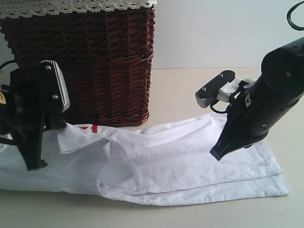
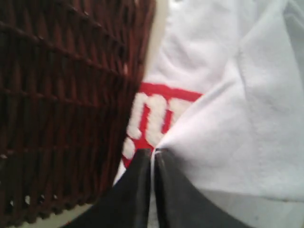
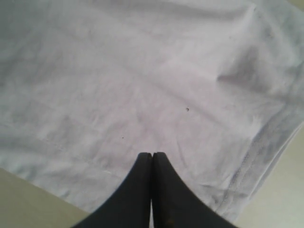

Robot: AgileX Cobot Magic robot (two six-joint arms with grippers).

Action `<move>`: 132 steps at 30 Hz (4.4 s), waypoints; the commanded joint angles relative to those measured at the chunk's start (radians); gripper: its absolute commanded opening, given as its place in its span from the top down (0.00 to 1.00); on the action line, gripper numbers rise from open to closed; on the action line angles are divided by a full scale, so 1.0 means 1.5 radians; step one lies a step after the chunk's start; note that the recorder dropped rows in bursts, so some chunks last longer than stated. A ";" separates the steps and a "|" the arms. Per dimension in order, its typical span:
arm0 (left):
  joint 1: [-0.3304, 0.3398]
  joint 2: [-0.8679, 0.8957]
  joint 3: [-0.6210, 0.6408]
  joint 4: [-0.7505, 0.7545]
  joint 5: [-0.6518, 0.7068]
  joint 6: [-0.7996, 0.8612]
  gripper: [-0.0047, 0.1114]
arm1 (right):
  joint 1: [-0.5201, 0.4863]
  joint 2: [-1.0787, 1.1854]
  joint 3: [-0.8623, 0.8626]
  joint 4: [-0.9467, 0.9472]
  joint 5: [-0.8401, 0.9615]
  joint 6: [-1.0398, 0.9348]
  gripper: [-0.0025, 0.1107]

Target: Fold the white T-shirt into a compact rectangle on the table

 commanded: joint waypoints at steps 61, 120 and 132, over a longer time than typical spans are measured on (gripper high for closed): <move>0.449 0.161 -0.029 -0.620 0.191 -0.020 0.96 | 0.000 -0.006 -0.002 0.018 0.042 0.001 0.98; 0.588 0.249 -0.019 -0.526 0.192 -0.117 0.29 | 0.000 -0.007 -0.002 0.098 0.066 0.004 0.98; 0.588 0.344 -0.019 -0.695 0.248 0.075 0.29 | 0.000 -0.007 -0.002 0.159 0.081 -0.041 0.98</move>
